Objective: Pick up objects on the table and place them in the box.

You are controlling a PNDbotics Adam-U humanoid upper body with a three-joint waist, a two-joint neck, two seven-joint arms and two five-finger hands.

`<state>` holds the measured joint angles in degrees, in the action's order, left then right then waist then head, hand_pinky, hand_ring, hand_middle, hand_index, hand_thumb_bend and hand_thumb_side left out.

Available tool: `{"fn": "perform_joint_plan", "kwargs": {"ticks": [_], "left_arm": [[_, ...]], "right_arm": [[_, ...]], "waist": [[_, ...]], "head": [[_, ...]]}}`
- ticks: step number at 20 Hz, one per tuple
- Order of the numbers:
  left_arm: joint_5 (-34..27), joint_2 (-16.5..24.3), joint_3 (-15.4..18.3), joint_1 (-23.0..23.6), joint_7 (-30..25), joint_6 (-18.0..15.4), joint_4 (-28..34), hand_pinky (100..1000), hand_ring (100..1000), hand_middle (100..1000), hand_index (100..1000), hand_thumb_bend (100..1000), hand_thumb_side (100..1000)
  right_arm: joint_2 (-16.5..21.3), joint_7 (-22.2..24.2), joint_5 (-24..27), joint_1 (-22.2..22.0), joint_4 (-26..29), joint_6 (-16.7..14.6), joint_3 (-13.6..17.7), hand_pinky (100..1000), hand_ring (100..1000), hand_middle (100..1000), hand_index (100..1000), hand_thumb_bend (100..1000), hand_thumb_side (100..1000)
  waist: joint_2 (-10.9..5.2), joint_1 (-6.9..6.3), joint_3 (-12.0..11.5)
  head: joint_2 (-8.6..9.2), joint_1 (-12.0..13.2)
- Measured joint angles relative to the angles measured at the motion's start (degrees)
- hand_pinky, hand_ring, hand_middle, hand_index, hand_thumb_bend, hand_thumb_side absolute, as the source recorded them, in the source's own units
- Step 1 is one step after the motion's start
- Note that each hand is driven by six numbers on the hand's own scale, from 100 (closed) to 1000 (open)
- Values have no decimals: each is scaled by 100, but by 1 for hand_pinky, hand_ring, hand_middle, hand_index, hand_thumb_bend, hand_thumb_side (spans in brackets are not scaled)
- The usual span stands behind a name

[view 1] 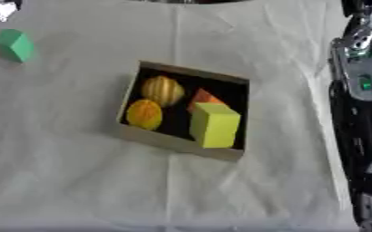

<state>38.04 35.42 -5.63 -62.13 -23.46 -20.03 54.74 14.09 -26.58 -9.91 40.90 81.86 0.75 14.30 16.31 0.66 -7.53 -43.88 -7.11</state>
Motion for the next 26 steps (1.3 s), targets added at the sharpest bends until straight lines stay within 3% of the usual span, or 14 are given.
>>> {"fn": "perform_joint_plan", "kwargs": {"ticks": [5, 8, 13, 15, 18, 19, 20, 21, 24, 25, 26], "left_arm": [[512, 2, 226, -71, 353, 371, -742, 1000, 1000, 1000, 1000, 100, 437], [736, -10, 372, -116, 421, 636, -1089, 1000, 1000, 994, 1000, 100, 468], [954, -52, 470, -173, 429, 1090, -1467, 1000, 1000, 1000, 1000, 100, 612], [1071, -110, 470, -216, 320, 1217, -1558, 1000, 1000, 1000, 1000, 100, 588], [1303, -178, 466, -269, 175, 1333, -1638, 1000, 1000, 1000, 1000, 147, 457], [1402, -205, 466, -286, 138, 1356, -1663, 1000, 1000, 1000, 1000, 198, 318], [1492, -226, 466, -307, 103, 1378, -1686, 1000, 1000, 1000, 1000, 208, 300], [1585, -235, 468, -330, 70, 1408, -1703, 1000, 1000, 985, 1000, 273, 220], [1846, -266, 482, -396, -15, 1548, -1770, 1000, 1000, 980, 996, 211, 323], [1886, -269, 502, -410, -30, 1595, -1792, 1000, 1000, 981, 994, 161, 424], [1898, -269, 526, -422, -40, 1634, -1800, 1000, 1000, 979, 993, 128, 453]], "right_arm": [[28, -8, 0, 49, -1, -8, 13, 669, 649, 576, 799, 100, 558], [32, -7, 0, 94, -1, -9, 13, 668, 648, 575, 798, 100, 557], [39, -6, 0, 148, -1, -10, 11, 667, 647, 572, 797, 100, 558], [44, -6, 2, 151, -1, -10, 9, 667, 647, 571, 797, 100, 558], [57, -2, 7, 194, -1, -13, -12, 666, 647, 571, 796, 100, 557], [63, 0, 12, 201, -1, -14, -20, 666, 647, 570, 796, 100, 557], [71, 5, 17, 204, -1, -18, -23, 666, 647, 570, 796, 100, 558], [80, 9, 24, 217, -1, -22, -23, 666, 647, 569, 795, 100, 558], [91, 17, 51, 243, -1, -30, -24, 666, 647, 568, 795, 100, 559], [97, 19, 57, 243, 0, -32, -24, 665, 646, 568, 795, 100, 560], [112, 20, 69, 242, 0, -32, -24, 665, 646, 568, 795, 100, 560]], "waist": [[7, 1, 18], [12, 1, 44], [134, 2, 60], [157, 2, 82], [249, 2, 109], [279, 2, 123], [304, 2, 135], [329, 2, 151], [392, 2, 177], [402, 2, 184], [406, 2, 185]], "head": [[0, 68], [0, 129], [0, 199], [0, 228], [3, 287], [6, 307], [10, 332], [15, 352], [64, 420], [66, 442], [67, 456]]}}
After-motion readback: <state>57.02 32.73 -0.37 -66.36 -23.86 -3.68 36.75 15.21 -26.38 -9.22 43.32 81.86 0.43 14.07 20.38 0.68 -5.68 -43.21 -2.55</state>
